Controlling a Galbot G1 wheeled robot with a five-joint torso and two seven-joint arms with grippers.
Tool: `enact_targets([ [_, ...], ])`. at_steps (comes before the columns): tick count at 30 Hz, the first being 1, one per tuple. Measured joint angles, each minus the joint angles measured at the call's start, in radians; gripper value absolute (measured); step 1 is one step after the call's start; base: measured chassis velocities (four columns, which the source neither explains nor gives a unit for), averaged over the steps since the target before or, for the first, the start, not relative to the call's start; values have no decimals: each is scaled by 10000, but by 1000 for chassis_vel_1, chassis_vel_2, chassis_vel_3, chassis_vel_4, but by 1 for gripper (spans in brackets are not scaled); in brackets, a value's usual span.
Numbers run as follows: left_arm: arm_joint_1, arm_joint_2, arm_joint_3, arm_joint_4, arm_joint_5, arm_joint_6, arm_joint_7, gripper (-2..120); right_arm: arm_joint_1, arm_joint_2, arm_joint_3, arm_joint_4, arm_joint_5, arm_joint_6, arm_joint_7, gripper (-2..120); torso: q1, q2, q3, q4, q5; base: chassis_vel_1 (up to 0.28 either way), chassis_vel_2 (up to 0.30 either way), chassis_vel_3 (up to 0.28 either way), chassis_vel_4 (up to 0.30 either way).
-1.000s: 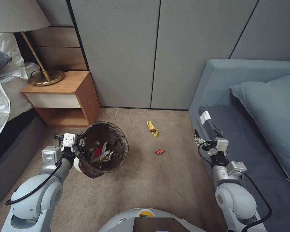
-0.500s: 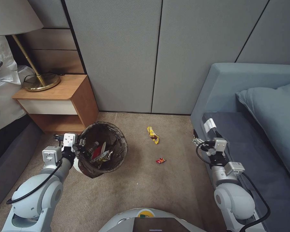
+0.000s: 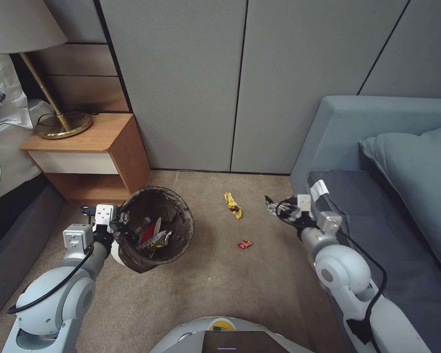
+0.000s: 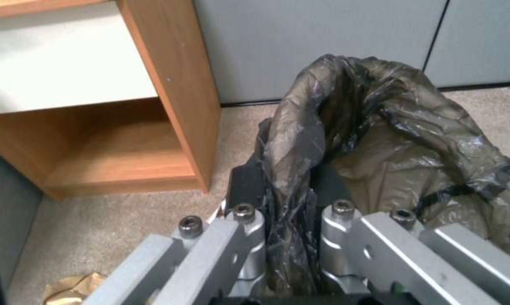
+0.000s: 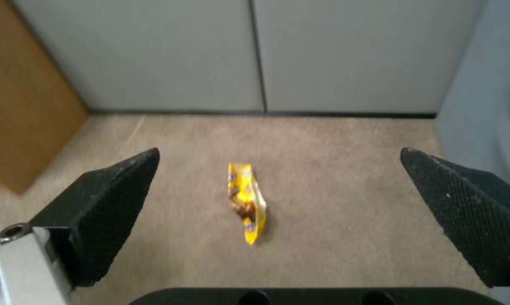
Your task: Pick up the trash bin, then pick up the garbage from the floor and place it into the trash bin.
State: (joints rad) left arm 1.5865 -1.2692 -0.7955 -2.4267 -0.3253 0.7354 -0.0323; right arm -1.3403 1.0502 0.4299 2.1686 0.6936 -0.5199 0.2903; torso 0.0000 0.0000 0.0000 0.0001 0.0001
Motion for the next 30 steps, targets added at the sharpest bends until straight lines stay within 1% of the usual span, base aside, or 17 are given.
enact_targets([
  [1,16,1,-20,0,0,0,0,7,270,-242,-263,-194,107,-110,21,100,0,0,0,-1,-1,0,0,0,0],
  [2,16,1,-20,0,0,0,0,7,270,-242,-263,-194,107,-110,21,100,0,0,0,-1,-1,0,0,0,0],
  [3,40,-1,-40,-2,1,0,0,7,589,-480,-570,-458,229,-206,20,100,0,0,0,-2,0,0,0,0,0],
  [5,76,-24,-53,-8,7,0,0,7,1134,-714,-1000,-910,486,-288,26,100,0,0,0,-2,0,0,0,0,0],
  [8,90,-36,-54,-10,13,0,0,7,1369,-784,-1165,-1104,654,-345,50,100,0,0,0,-1,1,0,0,0,0],
  [9,116,-60,-54,-15,30,0,0,7,1724,-857,-1409,-1461,947,-415,98,100,0,0,0,1,1,0,0,0,0],
  [10,116,-60,-54,-15,30,0,0,7,1724,-857,-1409,-1461,947,-415,98,100,0,0,0,1,1,0,0,0,0],
  [11,146,-95,-55,-20,58,0,-1,7,2381,-903,-1878,-2305,1311,-514,110,100,0,0,0,0,-1,0,0,0,0],
  [14,167,-91,-54,-20,75,0,0,7,2894,-655,-2400,-3497,1467,-586,104,100,0,0,1,-1,-1,0,0,0,0],
  [18,164,-77,-41,-18,82,0,-1,7,3003,-452,-2620,-3963,1402,-582,87,100,0,0,0,-2,0,0,0,0,0],
  [22,136,-86,41,27,142,0,-1,7,3174,-29,-3112,-4781,1262,-520,104,100,0,0,0,-2,-2,0,0,0,0],
  [25,134,-81,41,38,143,0,0,7,3224,179,-3276,-5143,1126,-483,96,100,0,0,0,-1,0,0,0,0,0],
  [27,134,-81,41,38,143,0,0,7,3224,179,-3276,-5143,1126,-483,96,100,0,0,0,-1,0,0,0,0,0],
  [30,147,-29,-3,96,134,-1,5,7,3350,688,-3547,-5829,871,-427,47,100,0,0,-1,-2,-5,0,0,0,0],
])
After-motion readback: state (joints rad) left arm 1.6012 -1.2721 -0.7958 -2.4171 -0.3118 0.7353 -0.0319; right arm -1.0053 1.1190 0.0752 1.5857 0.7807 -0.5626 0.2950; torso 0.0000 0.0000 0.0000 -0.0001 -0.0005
